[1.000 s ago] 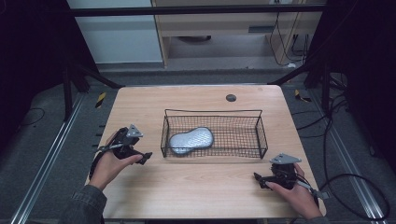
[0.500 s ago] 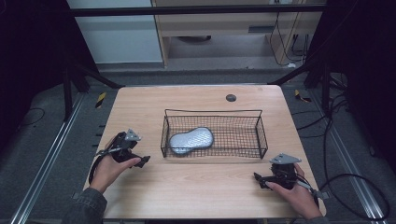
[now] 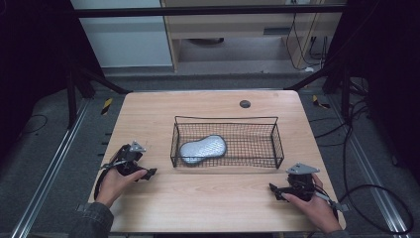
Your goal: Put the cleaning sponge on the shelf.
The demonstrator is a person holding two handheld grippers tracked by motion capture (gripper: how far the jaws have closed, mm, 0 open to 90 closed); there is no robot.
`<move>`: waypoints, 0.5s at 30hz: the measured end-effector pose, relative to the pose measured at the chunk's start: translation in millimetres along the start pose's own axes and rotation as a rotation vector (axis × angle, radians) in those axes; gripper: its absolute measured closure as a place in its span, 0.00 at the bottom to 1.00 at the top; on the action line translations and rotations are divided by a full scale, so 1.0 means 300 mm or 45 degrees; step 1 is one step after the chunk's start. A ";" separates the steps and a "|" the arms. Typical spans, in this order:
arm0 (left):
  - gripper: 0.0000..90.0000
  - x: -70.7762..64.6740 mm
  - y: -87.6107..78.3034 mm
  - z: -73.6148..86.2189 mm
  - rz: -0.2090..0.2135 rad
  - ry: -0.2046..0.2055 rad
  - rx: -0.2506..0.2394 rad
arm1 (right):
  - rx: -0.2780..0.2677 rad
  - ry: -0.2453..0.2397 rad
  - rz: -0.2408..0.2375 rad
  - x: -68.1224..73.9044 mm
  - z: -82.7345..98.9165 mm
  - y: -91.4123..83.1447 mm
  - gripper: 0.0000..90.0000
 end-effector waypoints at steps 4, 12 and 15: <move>0.04 0.015 0.011 0.007 -0.014 -0.031 -0.012 | 0.000 0.000 0.000 0.000 0.000 0.000 0.03; 0.02 0.039 0.046 0.017 -0.034 -0.131 -0.059 | 0.000 0.000 0.000 0.000 0.000 0.000 0.03; 0.00 0.040 0.051 0.016 -0.043 -0.130 -0.084 | 0.000 0.000 0.000 0.000 0.000 0.000 0.03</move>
Point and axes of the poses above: each handheld gripper's, and its own axes: y roughly forward along the jaws, z roughly out of its underside, x roughly to its left, the point moved 9 cm from there along y, roughly forward along the jaws, and after that the axes turned 3 degrees about y, right-handed, at the moved point
